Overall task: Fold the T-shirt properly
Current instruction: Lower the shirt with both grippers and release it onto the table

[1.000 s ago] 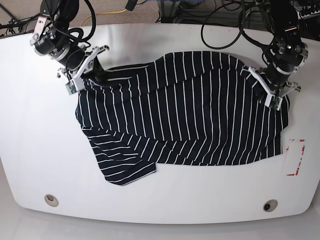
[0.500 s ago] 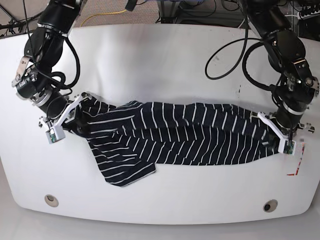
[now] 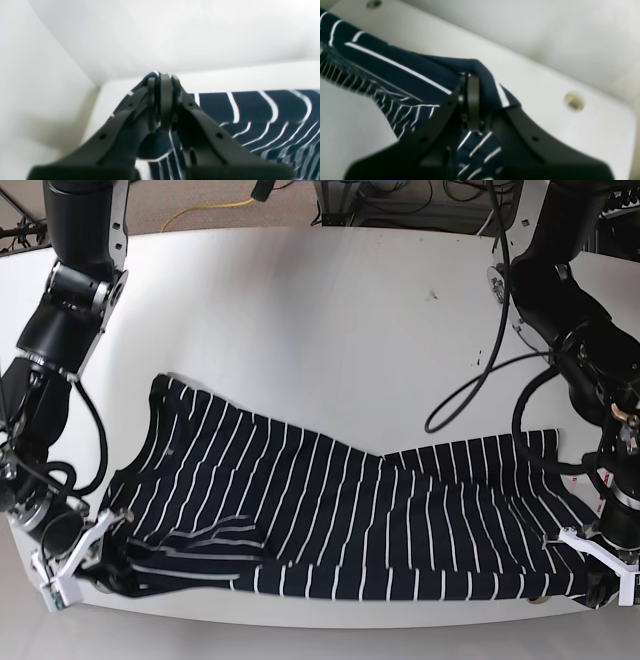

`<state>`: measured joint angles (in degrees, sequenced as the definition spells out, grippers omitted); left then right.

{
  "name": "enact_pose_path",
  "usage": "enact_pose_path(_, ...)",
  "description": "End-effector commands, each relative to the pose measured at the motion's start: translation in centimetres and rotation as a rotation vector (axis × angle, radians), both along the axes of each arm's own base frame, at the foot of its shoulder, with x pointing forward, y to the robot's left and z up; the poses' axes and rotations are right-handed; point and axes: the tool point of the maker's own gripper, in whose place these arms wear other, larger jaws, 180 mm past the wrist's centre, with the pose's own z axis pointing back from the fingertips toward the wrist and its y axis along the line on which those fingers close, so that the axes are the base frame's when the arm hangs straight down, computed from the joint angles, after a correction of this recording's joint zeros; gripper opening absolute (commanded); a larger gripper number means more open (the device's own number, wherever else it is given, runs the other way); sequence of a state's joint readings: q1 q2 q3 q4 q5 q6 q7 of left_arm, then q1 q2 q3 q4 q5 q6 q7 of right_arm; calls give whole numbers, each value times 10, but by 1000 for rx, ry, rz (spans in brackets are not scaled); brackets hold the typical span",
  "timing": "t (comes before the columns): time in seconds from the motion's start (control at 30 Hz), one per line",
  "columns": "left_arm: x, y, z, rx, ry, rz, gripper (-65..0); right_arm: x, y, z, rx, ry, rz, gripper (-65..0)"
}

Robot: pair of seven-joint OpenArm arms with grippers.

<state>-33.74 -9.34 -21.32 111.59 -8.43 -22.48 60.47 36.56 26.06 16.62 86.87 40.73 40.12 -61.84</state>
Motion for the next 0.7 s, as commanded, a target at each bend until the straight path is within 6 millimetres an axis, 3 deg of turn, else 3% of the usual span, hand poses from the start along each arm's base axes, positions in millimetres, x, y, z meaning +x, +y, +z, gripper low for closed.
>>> enact_pose_path(0.0, -1, 7, 53, 47, -122, 43, -650, 13, -13, 63, -43, -123, -11, -650)
enact_pose_path(0.07, -2, 9, 80, 55, -181, 53, -650, 20, -14, 89, -72, -153, -4, -650)
enact_pose_path(0.2, -11, 16, 138, 68, -308, 77, -650, 30, -7, 159, -119, -258, 14, -650)
enact_pose_path(0.27, -20, 21, 170, 87, -352, 98, -650, 28, -3, 199, -168, -323, 20, -650)
enact_pose_path(0.37, -25, 25, 212, 80, -417, 101, -650, 20, 3, 243, -242, -398, 23, -650)
enact_pose_path(0.5, -22, 40, 247, 73, -436, 101, -650, 23, 3, 227, -305, -324, 14, -650)
enact_pose_path(0.67, -8, 28, 237, 173, -355, 63, -650, 14, -3, 233, -340, -340, -9, -650)
